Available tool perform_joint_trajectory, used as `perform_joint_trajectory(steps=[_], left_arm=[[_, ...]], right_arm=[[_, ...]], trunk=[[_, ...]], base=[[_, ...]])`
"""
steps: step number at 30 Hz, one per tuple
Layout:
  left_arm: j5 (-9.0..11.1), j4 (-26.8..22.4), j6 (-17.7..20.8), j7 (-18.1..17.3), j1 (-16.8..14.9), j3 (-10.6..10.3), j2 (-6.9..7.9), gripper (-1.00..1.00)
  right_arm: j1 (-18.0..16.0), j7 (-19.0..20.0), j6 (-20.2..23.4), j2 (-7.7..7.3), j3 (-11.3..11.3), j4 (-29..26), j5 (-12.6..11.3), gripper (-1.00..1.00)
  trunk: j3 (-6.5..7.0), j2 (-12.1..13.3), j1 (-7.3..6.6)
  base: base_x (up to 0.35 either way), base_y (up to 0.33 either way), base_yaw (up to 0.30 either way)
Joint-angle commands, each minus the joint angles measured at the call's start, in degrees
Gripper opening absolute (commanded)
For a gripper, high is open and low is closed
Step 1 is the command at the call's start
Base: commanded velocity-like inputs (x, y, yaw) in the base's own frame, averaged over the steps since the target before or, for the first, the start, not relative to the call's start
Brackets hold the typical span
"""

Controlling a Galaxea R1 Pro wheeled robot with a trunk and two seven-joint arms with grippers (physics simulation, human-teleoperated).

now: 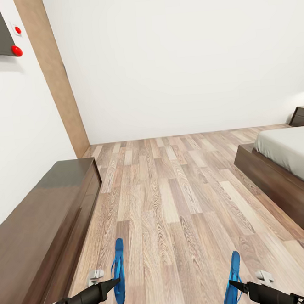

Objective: In the bedroom, move the book from the bed onto either nightstand, and place the two sandals side by side next to the bed.

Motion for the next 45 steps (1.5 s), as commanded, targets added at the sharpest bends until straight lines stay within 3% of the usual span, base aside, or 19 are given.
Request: perform_joint_trajectory(steps=[1,10,35,45], left_arm=[[0.08,0.01,0.51,-0.32,-0.02,0.13,-0.01,-1.0],[0.15,0.01,0.51,-0.43,-0.02,0.13,-0.01,-1.0],[0.09,0.01,0.51,-0.31,-0.02,0.09,-0.1,-1.0],[0.1,0.01,0.51,-0.31,-0.02,0.1,-0.1,-1.0]], right_arm=[[-0.02,0.13,0.61,-0.02,-0.03,0.01,-0.46,-1.0],[-0.02,0.18,0.62,0.01,0.02,0.01,-0.4,-1.0],[-0.02,0.17,0.62,0.01,-0.04,-0.07,-0.41,-1.0],[-0.02,0.34,0.62,-0.07,-0.05,-0.07,-0.46,-1.0]], trunk=[[0.18,0.0,-0.03],[2.17,0.12,-0.27],[6.66,10.14,-5.76],[8.46,14.16,-7.95]], base=[[0.0,0.0,0.0],[0.0,0.0,0.0],[0.0,0.0,-0.001],[0.0,0.0,-0.224]])
